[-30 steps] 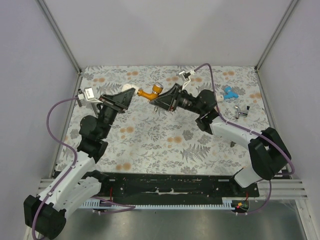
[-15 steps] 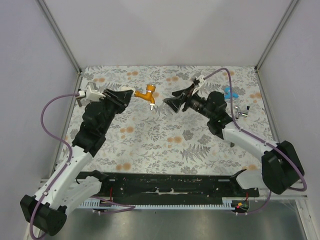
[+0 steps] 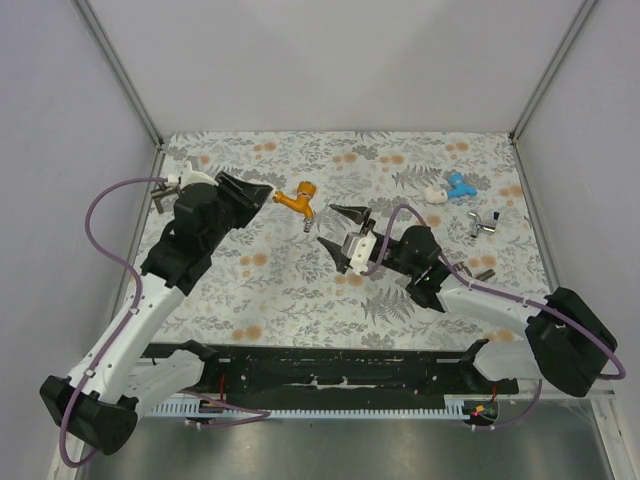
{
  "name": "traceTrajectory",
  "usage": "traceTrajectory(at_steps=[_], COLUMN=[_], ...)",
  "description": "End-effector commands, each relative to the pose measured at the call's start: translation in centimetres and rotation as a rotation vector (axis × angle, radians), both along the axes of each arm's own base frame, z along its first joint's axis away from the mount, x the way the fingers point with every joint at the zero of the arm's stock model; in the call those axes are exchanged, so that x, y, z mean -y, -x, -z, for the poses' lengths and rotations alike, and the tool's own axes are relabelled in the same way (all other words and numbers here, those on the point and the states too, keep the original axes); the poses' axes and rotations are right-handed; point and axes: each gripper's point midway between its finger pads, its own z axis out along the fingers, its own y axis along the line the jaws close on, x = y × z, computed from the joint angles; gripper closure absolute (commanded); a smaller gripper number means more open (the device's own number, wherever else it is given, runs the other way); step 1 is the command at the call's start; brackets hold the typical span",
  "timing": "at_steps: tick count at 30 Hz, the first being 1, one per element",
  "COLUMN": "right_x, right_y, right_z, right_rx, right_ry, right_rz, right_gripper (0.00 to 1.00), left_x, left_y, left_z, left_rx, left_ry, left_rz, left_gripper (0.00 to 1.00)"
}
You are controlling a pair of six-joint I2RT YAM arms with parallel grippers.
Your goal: Install the water faucets
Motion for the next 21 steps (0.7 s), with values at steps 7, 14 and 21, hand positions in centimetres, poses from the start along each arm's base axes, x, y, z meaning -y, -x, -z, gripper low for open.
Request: traceTrajectory(at_steps=[7, 14, 21], right_x=[-1.4, -1.8, -2.1], right_y=[-1.4, -2.3, -2.9], right_z=[-3.1, -4.8, -4.9], right_rx=[0.415, 0.445, 0.361], right_ry=[0.026, -0.053, -0.123], right_rz=[0.113, 0.16, 0.17], right_gripper=[0.19, 0.21, 0.28], left_x=[2.7, 3.9, 4.7], left_y=[0.7, 0.9, 1.0], left_z=[-4.4, -4.3, -4.5], left_rx=[0.024, 0.003, 0.008], left_ry=[0.121, 0.142, 0.152], left_rz=[0.123, 0.185, 0.23], left_gripper=[0.98, 0.98, 0.98])
